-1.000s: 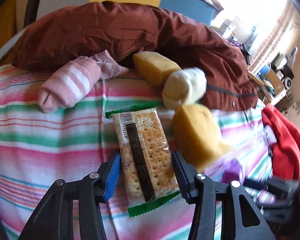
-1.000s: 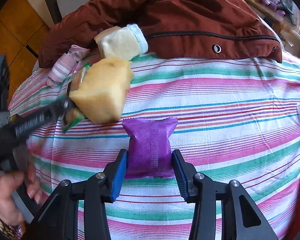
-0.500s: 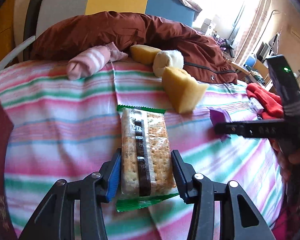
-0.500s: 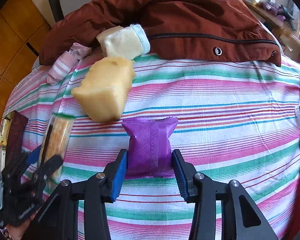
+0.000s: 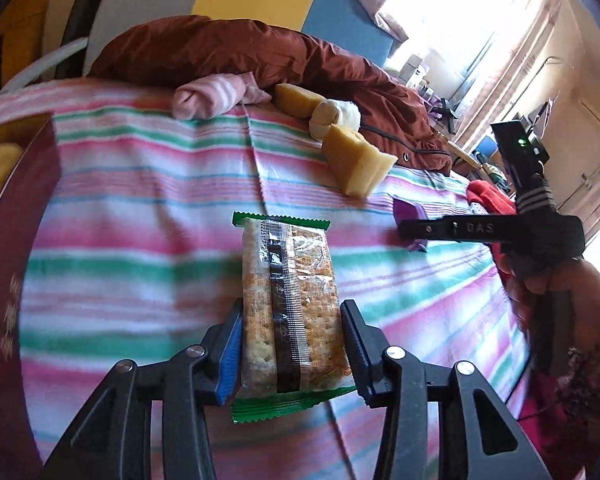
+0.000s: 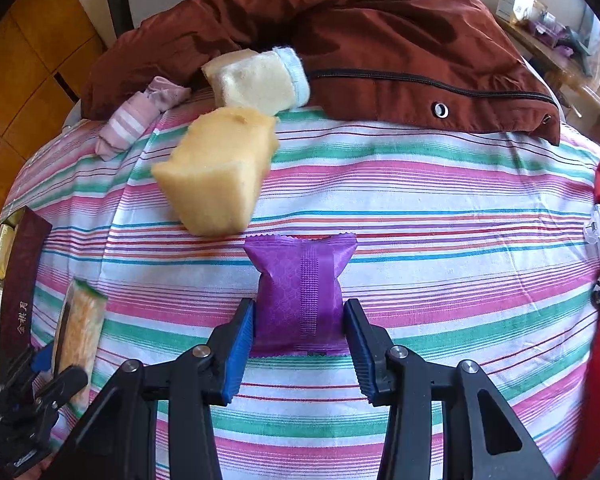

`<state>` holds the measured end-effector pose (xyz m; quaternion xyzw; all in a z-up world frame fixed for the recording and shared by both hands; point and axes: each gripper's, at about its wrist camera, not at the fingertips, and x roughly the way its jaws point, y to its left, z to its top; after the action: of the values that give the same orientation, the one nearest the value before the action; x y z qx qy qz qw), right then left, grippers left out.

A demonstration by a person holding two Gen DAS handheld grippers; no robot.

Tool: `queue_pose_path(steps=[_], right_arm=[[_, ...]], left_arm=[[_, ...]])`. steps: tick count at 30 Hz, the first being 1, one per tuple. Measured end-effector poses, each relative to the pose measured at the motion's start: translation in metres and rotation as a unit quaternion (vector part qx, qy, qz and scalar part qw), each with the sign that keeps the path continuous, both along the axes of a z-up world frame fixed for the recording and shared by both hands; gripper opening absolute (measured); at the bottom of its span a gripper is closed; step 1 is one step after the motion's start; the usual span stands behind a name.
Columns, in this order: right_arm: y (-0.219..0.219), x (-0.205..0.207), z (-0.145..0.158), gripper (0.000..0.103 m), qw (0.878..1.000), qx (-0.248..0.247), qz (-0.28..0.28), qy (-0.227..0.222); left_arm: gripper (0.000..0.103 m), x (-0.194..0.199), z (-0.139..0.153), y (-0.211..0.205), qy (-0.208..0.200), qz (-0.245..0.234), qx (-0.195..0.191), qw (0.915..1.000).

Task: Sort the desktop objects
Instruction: 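Carry the purple packet and cracker packet to the gold tray and release both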

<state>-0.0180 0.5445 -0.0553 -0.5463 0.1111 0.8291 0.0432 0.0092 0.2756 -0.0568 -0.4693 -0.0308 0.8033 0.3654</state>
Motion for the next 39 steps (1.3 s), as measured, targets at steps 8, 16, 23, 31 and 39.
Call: queue_pose_path(steps=[8, 16, 23, 31, 39], right_arm=[[-0.029, 0.001, 0.001, 0.045, 0.998, -0.004, 0.054, 0.009], [-0.052, 0.004, 0.004, 0.045, 0.994, -0.036, 0.092, 0.037], [-0.09, 0.009, 0.019, 0.045, 0.989, 0.034, 0.141, 0.038], [-0.161, 0.025, 0.057, 0.045, 0.98, -0.007, 0.183, 0.08], [-0.25, 0.023, 0.09, 0.045, 0.963, -0.059, 0.231, 0.123]], left_arm=[[0.046, 0.025, 0.002, -0.03, -0.019, -0.012, 0.014, 0.9996], [0.046, 0.057, 0.033, -0.054, 0.015, -0.055, 0.038, 0.9977], [0.046, 0.061, 0.057, -0.114, 0.035, -0.022, 0.064, 0.9971], [0.046, 0.064, 0.078, -0.188, 0.071, 0.044, 0.086, 0.9928], [0.046, 0.046, 0.067, -0.251, 0.067, 0.116, 0.076, 0.9881]])
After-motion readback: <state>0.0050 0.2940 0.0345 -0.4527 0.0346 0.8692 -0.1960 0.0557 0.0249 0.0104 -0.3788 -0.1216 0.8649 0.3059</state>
